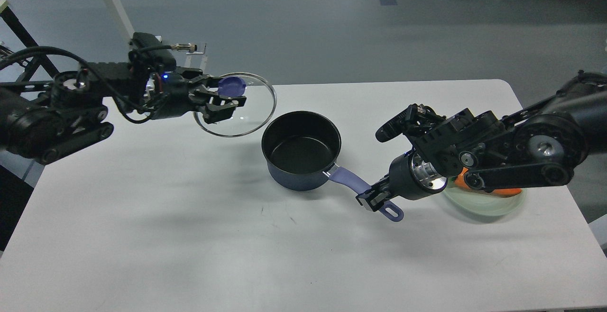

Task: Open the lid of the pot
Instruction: 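Lift the glass lid off the pot and carry it away, then lower the lid onto the table and open the left gripper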

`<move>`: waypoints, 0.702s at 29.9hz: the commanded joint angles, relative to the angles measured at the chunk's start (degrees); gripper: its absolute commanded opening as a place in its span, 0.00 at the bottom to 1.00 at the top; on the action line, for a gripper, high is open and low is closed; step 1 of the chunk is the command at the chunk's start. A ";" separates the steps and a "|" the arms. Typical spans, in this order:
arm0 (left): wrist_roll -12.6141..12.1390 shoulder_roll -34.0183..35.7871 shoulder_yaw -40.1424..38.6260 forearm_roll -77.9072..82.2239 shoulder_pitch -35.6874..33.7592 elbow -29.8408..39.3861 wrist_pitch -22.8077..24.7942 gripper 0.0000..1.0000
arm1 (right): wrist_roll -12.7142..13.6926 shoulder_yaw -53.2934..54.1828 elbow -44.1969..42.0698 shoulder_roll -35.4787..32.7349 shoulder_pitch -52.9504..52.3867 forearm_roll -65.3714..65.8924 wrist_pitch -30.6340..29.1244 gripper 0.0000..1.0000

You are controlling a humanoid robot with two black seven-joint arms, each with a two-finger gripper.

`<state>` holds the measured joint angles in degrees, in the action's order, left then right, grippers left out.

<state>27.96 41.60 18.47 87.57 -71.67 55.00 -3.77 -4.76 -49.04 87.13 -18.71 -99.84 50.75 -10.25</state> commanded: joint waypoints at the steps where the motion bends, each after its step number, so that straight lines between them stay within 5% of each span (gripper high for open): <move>1: 0.04 7.08 0.17 0.23 5.47 0.37 -0.27 0.41 | 0.01 0.00 -0.03 -0.01 0.09 0.13 -0.04 0.25; 9: 0.04 8.68 0.52 0.41 15.85 -0.34 -6.52 0.42 | 0.01 0.09 -0.82 0.52 0.44 0.14 0.05 0.26; 21: 0.04 6.65 0.87 1.02 17.96 -0.42 -8.36 0.46 | 0.01 0.09 -0.91 1.75 0.00 -0.04 -0.04 0.26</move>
<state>28.02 48.31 19.09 88.22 -54.49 54.60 -11.75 -4.71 -48.95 86.21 -17.30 -99.80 50.82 -10.27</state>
